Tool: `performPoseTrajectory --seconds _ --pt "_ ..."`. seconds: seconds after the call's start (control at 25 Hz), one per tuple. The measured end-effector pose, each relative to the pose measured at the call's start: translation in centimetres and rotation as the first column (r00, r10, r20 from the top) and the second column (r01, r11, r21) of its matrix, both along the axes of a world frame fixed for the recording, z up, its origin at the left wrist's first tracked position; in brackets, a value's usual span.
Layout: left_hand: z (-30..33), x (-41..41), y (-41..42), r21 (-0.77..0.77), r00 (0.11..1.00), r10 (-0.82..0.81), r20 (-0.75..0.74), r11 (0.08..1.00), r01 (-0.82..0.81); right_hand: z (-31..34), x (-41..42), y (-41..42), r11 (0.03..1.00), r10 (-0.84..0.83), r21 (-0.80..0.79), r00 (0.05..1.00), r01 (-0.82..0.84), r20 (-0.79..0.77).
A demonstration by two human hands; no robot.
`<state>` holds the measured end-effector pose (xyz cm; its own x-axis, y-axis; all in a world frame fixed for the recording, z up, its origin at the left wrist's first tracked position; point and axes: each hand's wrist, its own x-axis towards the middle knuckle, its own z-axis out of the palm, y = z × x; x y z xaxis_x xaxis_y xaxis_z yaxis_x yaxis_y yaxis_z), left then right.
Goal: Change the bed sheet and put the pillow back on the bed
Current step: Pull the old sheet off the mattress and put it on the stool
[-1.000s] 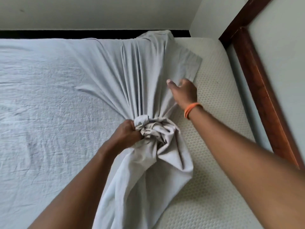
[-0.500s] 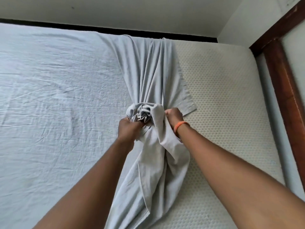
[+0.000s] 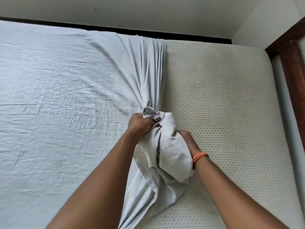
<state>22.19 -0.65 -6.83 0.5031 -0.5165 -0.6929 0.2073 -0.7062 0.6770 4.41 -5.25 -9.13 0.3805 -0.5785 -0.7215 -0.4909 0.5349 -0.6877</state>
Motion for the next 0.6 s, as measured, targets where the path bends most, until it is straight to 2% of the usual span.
performPoseTrajectory --seconds 0.04,0.08,0.12,0.2,0.24,0.32,0.4,0.44,0.52,0.6 --pt "-0.2 0.7 1.2 0.066 0.985 -0.069 0.161 0.996 0.059 0.3 1.0 -1.2 0.987 -0.146 -0.082 0.987 0.141 -0.061" --pt "-0.4 1.6 2.7 0.163 0.932 -0.151 0.329 0.981 0.102 0.9 1.2 -1.9 0.950 -0.248 -0.217 0.964 0.223 -0.096" --pt "-0.5 2.3 4.2 0.270 0.864 -0.217 0.454 0.958 0.099 1.7 2.1 -1.9 0.923 -0.256 -0.333 0.955 0.194 -0.152" --pt "0.0 3.9 7.2 0.416 0.774 -0.276 0.569 0.909 0.019 2.7 4.5 -0.2 0.892 -0.089 -0.450 0.965 -0.033 -0.246" --pt "0.0 4.5 8.5 0.471 0.745 -0.305 0.593 0.882 -0.014 2.7 5.4 1.3 0.881 0.052 -0.434 0.951 -0.186 -0.304" --pt "-0.2 5.8 11.0 0.526 0.730 -0.336 0.596 0.849 -0.038 2.6 7.7 5.1 0.860 0.317 -0.275 0.873 -0.429 -0.370" --pt "-1.8 7.3 13.0 0.515 0.776 -0.307 0.551 0.857 -0.027 1.6 10.1 9.7 0.808 0.520 -0.109 0.789 -0.578 -0.328" --pt "-2.4 7.7 13.3 0.493 0.800 -0.296 0.521 0.870 0.001 0.7 10.9 11.8 0.770 0.574 -0.121 0.764 -0.626 -0.296" --pt "-3.0 8.3 13.8 0.398 0.838 -0.289 0.464 0.912 0.094 -0.8 12.9 14.1 0.730 0.530 -0.313 0.792 -0.608 -0.303" --pt "-2.8 9.4 14.1 0.323 0.872 -0.246 0.422 0.940 0.109 -1.0 15.5 14.1 0.687 0.331 -0.577 0.897 -0.442 -0.293"
